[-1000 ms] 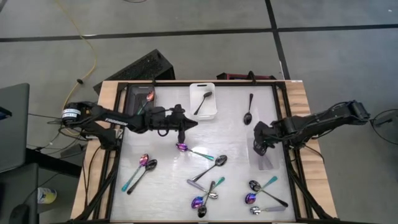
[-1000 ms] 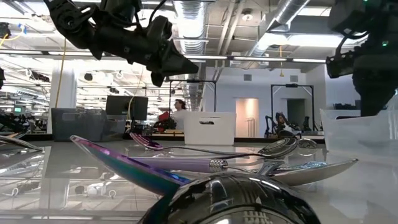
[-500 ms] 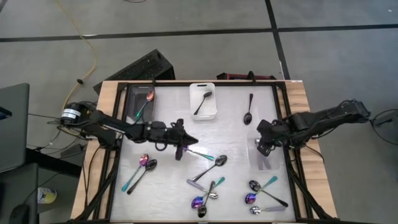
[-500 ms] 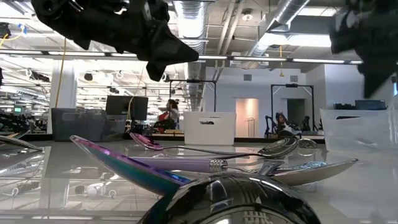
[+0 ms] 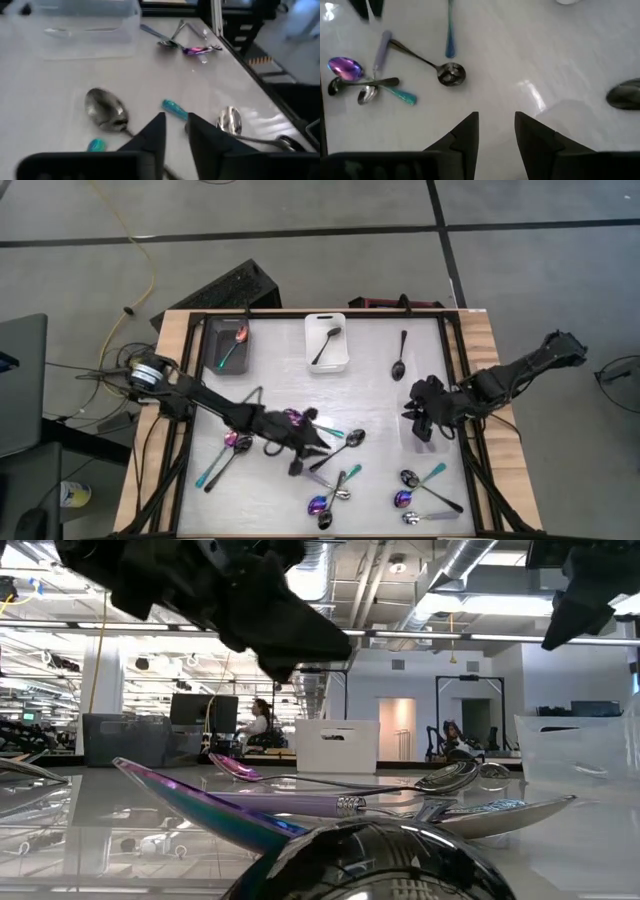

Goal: Sort silverware by color (type)
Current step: Put the black spoon into the white bin

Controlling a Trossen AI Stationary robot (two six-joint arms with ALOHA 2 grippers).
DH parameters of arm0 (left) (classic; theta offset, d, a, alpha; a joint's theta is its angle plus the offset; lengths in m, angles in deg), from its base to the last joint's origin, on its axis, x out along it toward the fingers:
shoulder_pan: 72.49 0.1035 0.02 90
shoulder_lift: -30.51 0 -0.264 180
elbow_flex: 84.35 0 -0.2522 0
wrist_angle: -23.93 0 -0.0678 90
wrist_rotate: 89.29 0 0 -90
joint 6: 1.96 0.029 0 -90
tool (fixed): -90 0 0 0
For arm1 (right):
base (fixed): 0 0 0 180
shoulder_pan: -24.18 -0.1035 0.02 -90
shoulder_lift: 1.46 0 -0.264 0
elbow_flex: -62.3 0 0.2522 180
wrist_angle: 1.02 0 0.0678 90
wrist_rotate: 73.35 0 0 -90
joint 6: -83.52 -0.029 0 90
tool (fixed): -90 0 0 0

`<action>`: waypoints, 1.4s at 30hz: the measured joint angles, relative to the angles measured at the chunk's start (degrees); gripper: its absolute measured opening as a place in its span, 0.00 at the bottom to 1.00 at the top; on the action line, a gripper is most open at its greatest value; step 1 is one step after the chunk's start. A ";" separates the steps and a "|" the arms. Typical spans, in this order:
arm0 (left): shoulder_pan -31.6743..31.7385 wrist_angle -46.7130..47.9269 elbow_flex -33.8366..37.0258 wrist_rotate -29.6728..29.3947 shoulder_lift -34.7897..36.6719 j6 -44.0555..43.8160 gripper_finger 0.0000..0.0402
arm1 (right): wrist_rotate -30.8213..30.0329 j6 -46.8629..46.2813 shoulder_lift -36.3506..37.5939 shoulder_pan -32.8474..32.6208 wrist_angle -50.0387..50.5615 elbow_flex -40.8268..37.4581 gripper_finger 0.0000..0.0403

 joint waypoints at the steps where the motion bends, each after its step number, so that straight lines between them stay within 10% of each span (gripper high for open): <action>1: -0.24 1.32 -2.06 -1.14 -1.66 0.50 0.21 | -0.48 -0.39 -0.40 -0.46 -0.24 0.00 0.37; 14: -0.56 23.92 -22.04 -5.58 -16.43 -10.08 0.39 | -0.60 -4.75 -6.32 -6.90 -0.20 -0.02 0.37; 23: -2.81 24.88 -23.19 -17.54 -19.13 -12.64 0.39 | -0.50 -5.63 -8.54 -7.24 -0.51 -0.02 0.37; 42: -4.67 27.44 -22.41 -24.00 -17.22 -13.24 0.36 | -0.34 -5.65 -8.57 -7.24 -0.46 -0.02 0.37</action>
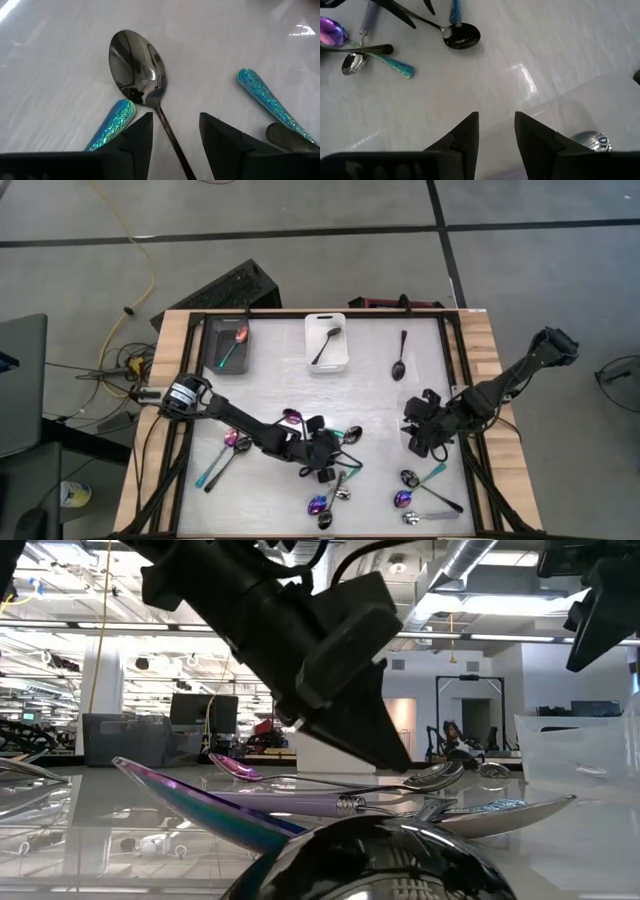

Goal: Sort silverware by color (type)
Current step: Put the black spoon into the white bin

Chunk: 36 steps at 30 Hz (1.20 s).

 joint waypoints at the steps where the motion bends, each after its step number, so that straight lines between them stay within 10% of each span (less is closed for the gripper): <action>1: 0.01 0.00 0.25 -0.01 0.01 -0.39 0.35 | 0.00 0.06 0.00 0.00 0.02 0.00 0.37; 24: 0.04 -1.06 0.97 -0.92 -3.08 -6.13 0.32 | 0.01 -0.11 0.00 0.00 -0.86 0.00 0.37; 36: 0.21 -0.67 1.01 -1.21 -3.36 -5.18 0.02 | 0.05 -1.30 0.00 0.00 -1.30 0.00 0.37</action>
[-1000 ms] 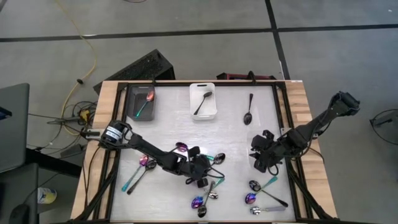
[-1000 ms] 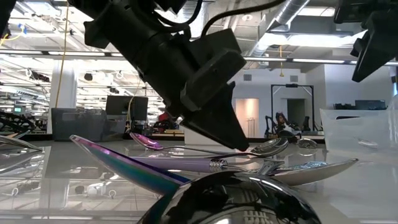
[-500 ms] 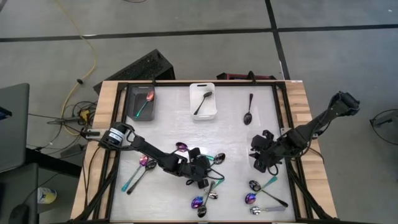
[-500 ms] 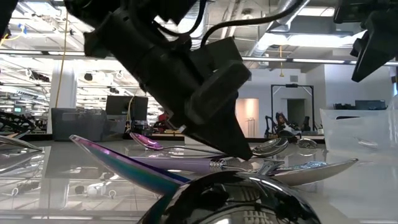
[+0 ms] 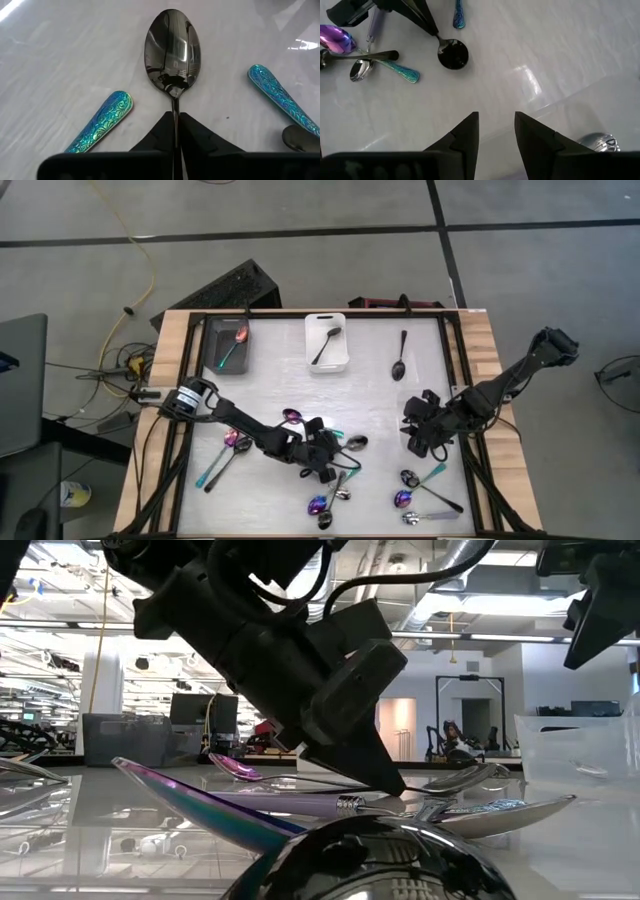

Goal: Sort silverware by color (type)
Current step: Put the black spoon into the white bin

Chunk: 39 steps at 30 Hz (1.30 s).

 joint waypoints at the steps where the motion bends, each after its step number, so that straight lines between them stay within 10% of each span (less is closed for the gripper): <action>1: 0.06 -0.05 -0.07 0.01 0.00 0.13 0.01 | 0.02 -0.15 0.00 0.00 -0.02 0.00 0.37; 26: 1.01 5.68 -7.85 -5.17 10.33 23.35 0.00 | 1.41 -2.71 0.00 0.02 -0.48 0.00 0.37; 39: 6.12 -19.86 19.73 -1.48 30.14 13.54 0.00 | -0.33 -0.48 -0.02 0.00 -2.38 -0.02 0.37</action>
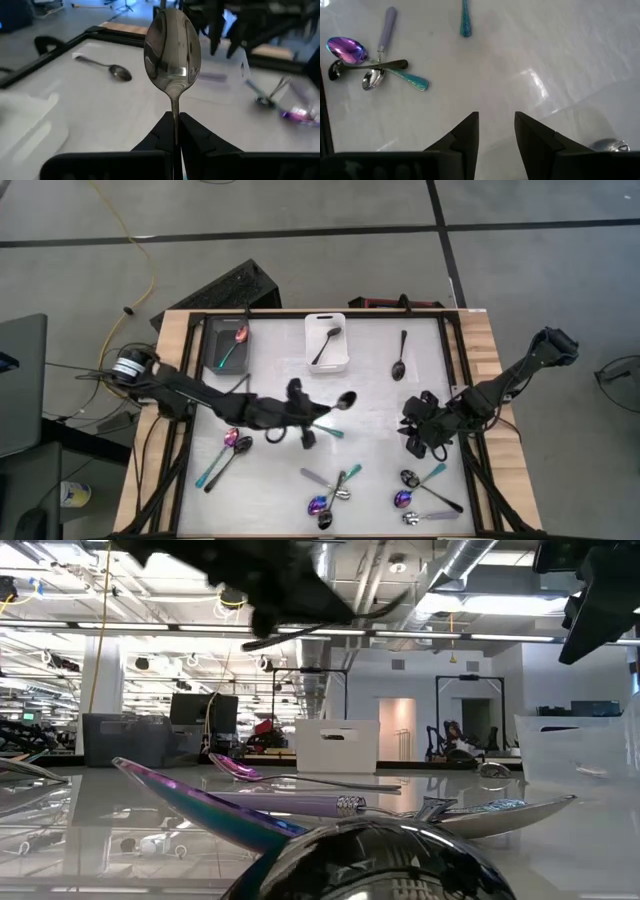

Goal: Sort silverware by color (type)
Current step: Put the black spoon into the white bin

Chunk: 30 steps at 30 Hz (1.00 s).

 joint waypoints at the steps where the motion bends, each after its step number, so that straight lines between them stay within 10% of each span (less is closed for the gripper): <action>1: 0.40 -2.08 1.80 0.32 0.97 -1.17 0.00 | -0.03 0.41 0.01 0.00 -0.30 0.00 0.37; 15: 4.06 4.28 6.39 -2.64 9.50 -3.76 0.00 | -3.85 2.36 0.00 0.02 -2.74 0.00 0.37; 30: 23.81 40.22 6.33 -1.70 36.12 -7.38 0.00 | -4.42 6.62 0.00 0.14 -3.45 0.00 0.37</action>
